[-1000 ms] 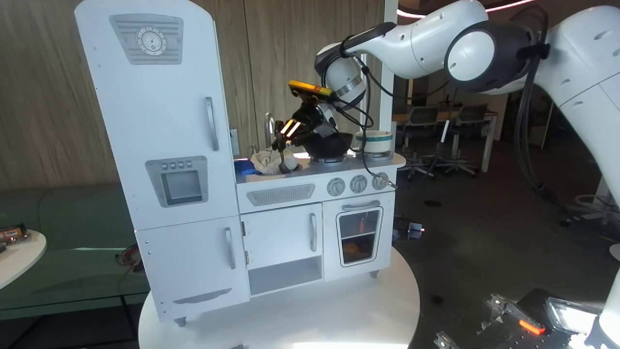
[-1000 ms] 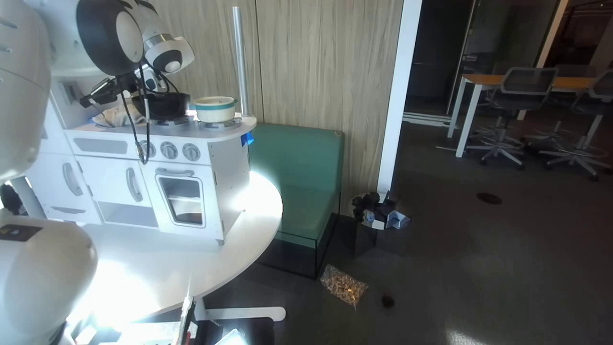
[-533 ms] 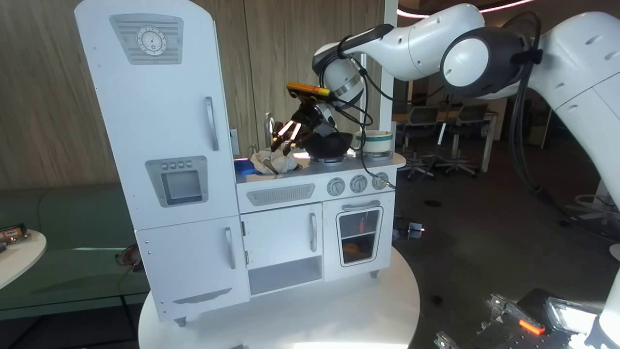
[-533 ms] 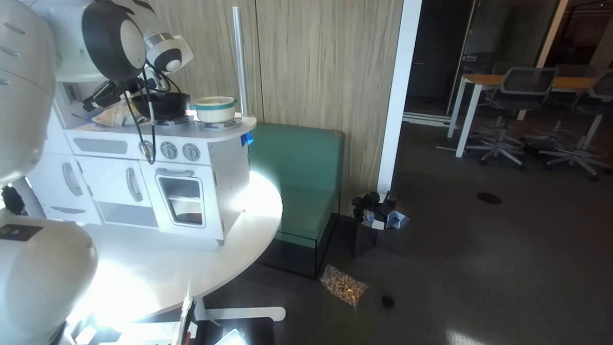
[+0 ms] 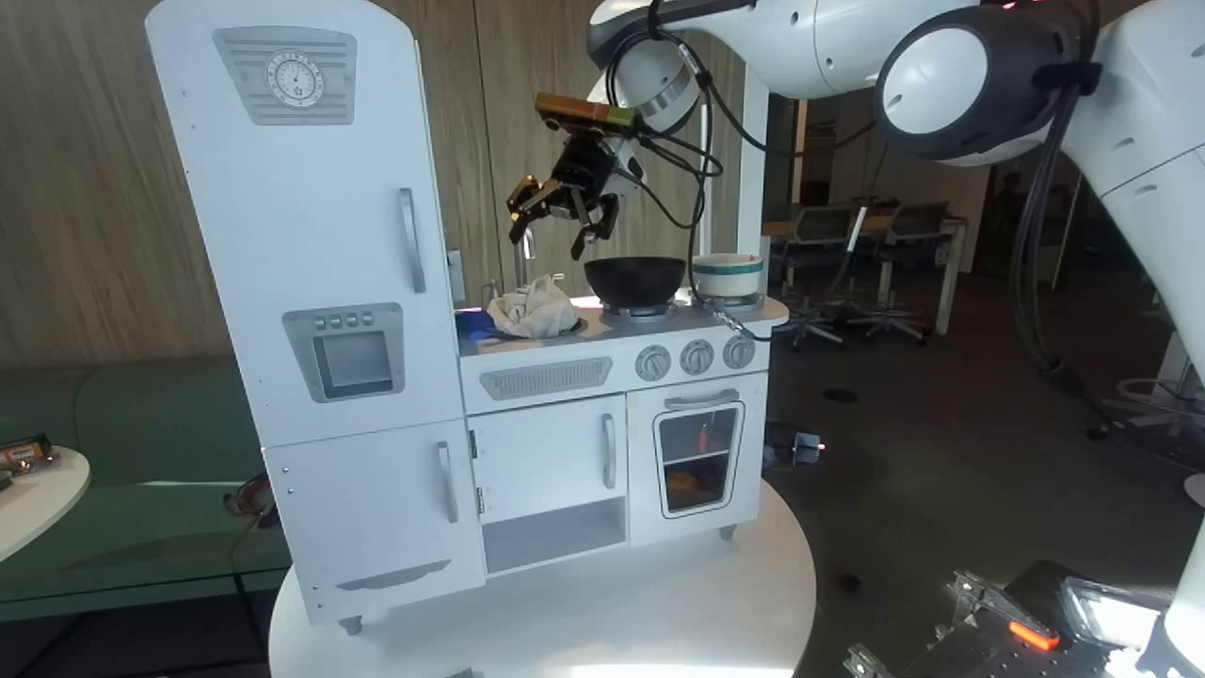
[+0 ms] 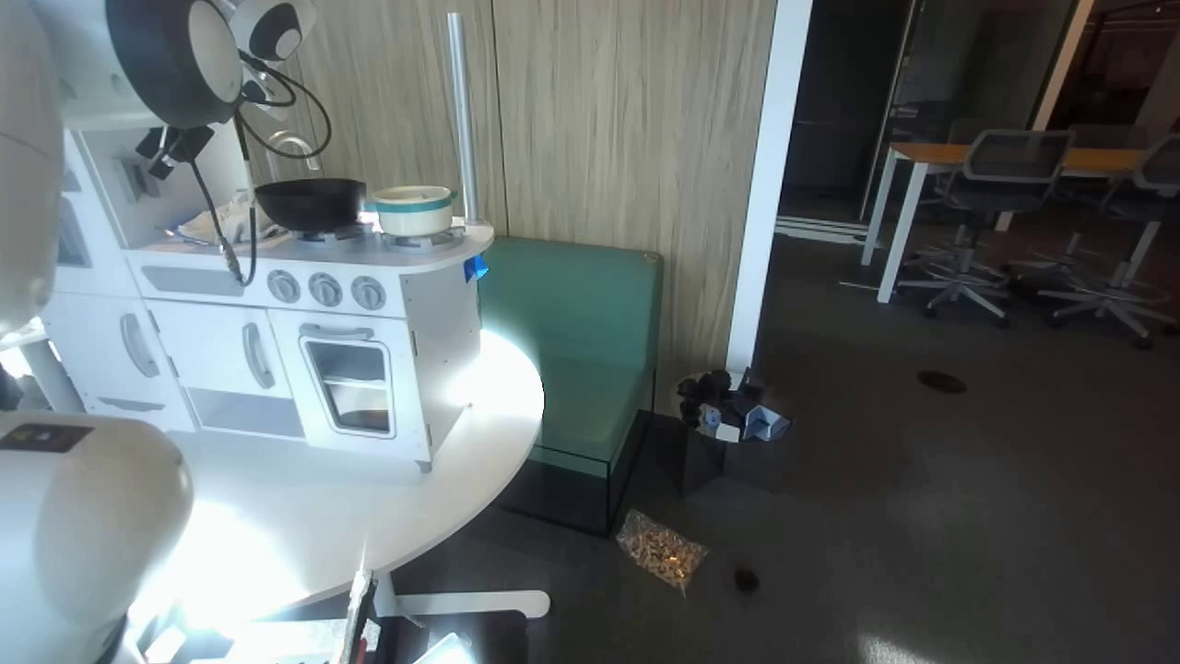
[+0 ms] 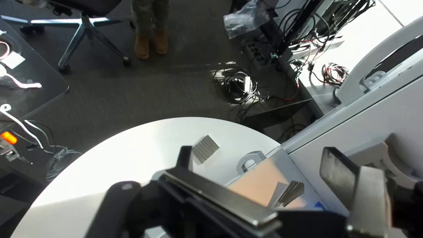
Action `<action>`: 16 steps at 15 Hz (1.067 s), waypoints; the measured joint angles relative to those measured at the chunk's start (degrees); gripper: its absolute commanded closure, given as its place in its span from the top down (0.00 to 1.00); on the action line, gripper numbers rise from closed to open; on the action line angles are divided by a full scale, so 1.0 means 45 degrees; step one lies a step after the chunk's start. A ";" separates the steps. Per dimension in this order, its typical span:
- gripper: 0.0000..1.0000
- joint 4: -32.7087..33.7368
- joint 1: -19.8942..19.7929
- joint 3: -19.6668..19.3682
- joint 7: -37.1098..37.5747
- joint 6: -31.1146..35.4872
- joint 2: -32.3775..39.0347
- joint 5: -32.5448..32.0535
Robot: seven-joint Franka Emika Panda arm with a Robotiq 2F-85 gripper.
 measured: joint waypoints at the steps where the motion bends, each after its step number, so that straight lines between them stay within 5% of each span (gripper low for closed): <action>1: 1.00 0.0076 0.0199 -0.0031 0.0137 -0.0024 -0.0399 -0.0573; 10: 1.00 -0.1216 0.2198 -0.0089 0.0296 -0.0044 -0.4949 -0.6732; 16: 1.00 -0.5080 0.2315 -0.0190 -0.0131 0.4010 -0.7266 -1.0300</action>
